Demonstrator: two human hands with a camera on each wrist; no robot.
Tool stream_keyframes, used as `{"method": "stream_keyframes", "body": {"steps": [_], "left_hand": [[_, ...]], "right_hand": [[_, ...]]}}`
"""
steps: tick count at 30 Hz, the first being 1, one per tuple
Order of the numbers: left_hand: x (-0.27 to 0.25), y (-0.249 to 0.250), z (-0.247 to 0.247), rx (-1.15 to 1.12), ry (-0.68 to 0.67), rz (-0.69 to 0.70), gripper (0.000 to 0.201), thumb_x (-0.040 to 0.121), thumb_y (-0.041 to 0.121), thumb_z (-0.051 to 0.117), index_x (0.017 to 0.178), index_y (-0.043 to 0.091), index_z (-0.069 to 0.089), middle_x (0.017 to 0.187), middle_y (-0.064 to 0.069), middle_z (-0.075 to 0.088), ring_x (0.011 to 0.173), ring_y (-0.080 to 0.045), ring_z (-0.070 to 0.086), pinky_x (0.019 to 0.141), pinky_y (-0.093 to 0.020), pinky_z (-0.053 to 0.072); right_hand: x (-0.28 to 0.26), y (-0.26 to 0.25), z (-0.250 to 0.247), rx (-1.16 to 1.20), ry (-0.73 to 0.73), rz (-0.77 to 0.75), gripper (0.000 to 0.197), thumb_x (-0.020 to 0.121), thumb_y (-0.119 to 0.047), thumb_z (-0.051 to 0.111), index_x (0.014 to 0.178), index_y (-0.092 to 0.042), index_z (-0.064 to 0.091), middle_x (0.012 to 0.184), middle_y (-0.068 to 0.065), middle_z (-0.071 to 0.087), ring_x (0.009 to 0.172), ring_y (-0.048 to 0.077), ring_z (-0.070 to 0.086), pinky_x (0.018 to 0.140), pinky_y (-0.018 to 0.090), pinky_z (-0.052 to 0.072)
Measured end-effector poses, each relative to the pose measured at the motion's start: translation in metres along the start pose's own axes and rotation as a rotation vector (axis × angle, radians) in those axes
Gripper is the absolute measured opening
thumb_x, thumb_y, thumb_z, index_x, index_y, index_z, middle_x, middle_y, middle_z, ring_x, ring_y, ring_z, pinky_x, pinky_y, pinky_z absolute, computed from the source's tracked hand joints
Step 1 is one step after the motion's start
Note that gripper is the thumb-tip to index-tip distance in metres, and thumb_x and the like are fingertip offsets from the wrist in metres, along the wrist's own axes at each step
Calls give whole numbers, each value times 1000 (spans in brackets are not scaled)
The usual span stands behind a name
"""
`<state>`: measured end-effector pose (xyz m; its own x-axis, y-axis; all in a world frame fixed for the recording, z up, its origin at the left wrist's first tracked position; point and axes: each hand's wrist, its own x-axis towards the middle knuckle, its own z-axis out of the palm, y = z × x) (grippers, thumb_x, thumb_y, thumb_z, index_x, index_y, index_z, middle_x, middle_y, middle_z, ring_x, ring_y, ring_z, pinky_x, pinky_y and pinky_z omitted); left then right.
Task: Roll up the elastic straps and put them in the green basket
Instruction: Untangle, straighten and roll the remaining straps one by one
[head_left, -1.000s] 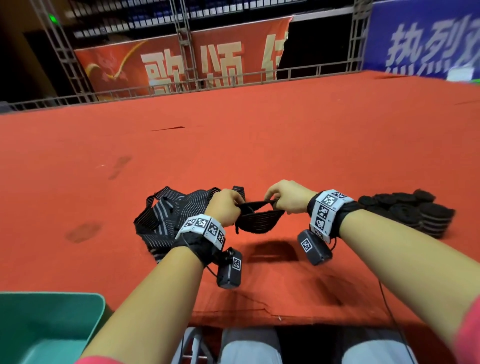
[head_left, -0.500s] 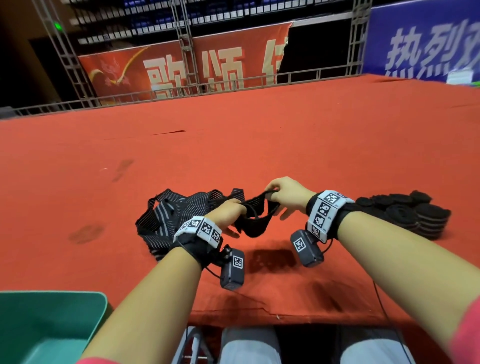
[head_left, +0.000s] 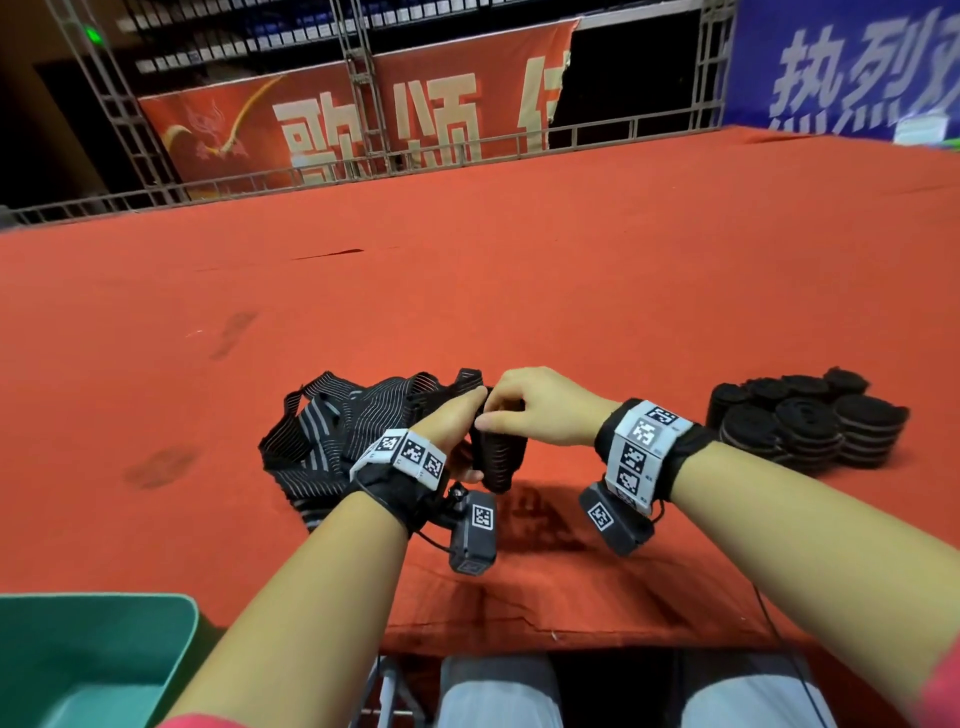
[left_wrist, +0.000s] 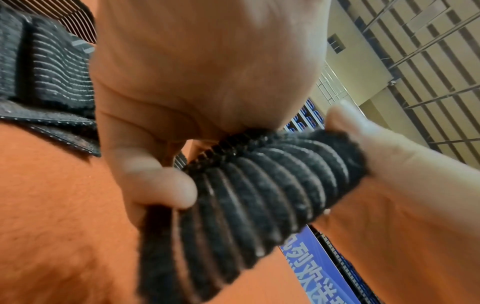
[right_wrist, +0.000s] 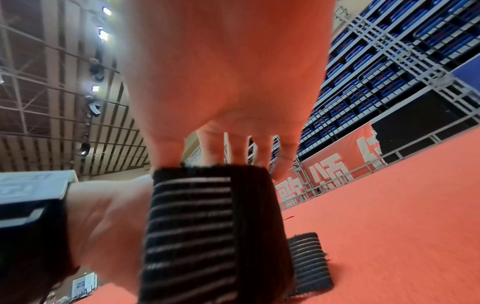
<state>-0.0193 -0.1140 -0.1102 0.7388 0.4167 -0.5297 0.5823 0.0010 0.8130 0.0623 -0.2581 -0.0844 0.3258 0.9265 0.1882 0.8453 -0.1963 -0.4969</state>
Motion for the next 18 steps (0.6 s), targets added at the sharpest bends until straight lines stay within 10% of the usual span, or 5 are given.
{"method": "stream_keyframes", "body": {"steps": [4,9,18], "left_hand": [[4,-6,2,-33,-57,1,59,92,69,40,93,15,64,80,-11,64,64,-28,64,50,-32,52],[-3,-6,3,-13,-78,93,57,93,67,43,85,15,63,68,-6,59,54,-25,57,43,-26,46],[0,-10,-11,36,-213,282,12,97,30,57,98,19,62,71,2,60,60,-15,60,60,-29,46]], "right_hand": [[1,-1,7,4,-144,119,34,87,-56,61,90,-23,67,85,-3,68,79,18,62,68,36,47],[9,3,13,-74,-183,127,21,83,-10,59,69,-18,46,68,0,52,66,21,48,56,34,34],[13,21,7,207,-93,192,25,89,-2,51,102,-15,69,89,4,67,74,15,55,67,30,45]]}}
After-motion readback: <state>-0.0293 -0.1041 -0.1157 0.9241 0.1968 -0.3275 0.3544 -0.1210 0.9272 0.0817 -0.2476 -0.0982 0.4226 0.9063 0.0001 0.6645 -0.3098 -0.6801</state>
